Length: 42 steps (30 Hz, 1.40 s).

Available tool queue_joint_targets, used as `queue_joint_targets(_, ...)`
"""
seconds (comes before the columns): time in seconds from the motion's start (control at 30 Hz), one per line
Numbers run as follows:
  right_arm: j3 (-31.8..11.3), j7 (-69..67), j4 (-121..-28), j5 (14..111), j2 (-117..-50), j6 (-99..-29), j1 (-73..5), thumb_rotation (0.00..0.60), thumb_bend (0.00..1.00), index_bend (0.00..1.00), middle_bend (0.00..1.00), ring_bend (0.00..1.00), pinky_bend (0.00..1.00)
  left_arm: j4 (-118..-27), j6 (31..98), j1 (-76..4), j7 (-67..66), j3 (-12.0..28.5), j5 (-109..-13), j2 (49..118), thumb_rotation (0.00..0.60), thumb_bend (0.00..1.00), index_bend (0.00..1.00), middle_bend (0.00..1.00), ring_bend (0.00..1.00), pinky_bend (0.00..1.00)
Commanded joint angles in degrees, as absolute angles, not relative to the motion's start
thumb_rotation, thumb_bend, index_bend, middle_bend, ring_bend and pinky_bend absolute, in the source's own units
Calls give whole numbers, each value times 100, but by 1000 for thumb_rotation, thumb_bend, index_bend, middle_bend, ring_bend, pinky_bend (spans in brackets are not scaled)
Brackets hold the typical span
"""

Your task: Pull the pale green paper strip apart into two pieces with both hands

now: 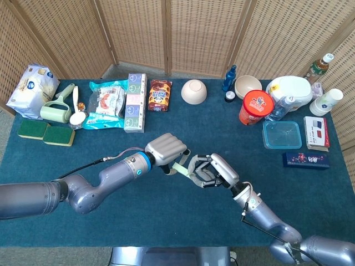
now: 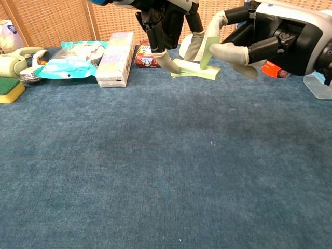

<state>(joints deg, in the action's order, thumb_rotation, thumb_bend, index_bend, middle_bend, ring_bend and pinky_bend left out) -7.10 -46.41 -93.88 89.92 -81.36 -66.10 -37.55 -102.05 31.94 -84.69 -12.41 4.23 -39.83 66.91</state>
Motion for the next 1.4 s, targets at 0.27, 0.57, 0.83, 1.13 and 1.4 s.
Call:
queue_joint_targets(0.27, -714, -4605, -9370, 8938, -8175, -6594, -3747, 600, 440, 635, 996, 970, 846, -10170, 3166, -8436, -1203, 413, -4023, 6705, 600, 453, 780, 1000, 1000, 1000)
queue_joint_targets(0.57, -725, -4591, -9365, 8884, -8201, -6587, -3729, 600, 440, 678, 1000, 976, 846, -10129, 3176, -8393, -1191, 391, -4078, 6729, 600, 453, 780, 1000, 1000, 1000)
queue_joint_targets(0.83, -719, -4619, -9387, 8861, -8158, -6568, -3708, 600, 452, 703, 1000, 981, 846, -10071, 3197, -8361, -1208, 347, -4084, 6748, 600, 453, 780, 1000, 1000, 1000)
queue_joint_targets(1.13, -697, -4730, -9385, 8860, -8084, -6558, -3674, 600, 456, 736, 1000, 989, 846, -10010, 3254, -8243, -1206, 250, -4099, 6777, 600, 453, 785, 1000, 1000, 1000)
queue_joint_targets(1.4, -674, -4773, -9362, 8868, -8060, -6573, -3637, 600, 458, 746, 1000, 991, 846, -9957, 3282, -8108, -1171, 191, -4140, 6784, 600, 453, 790, 1000, 1000, 1000)
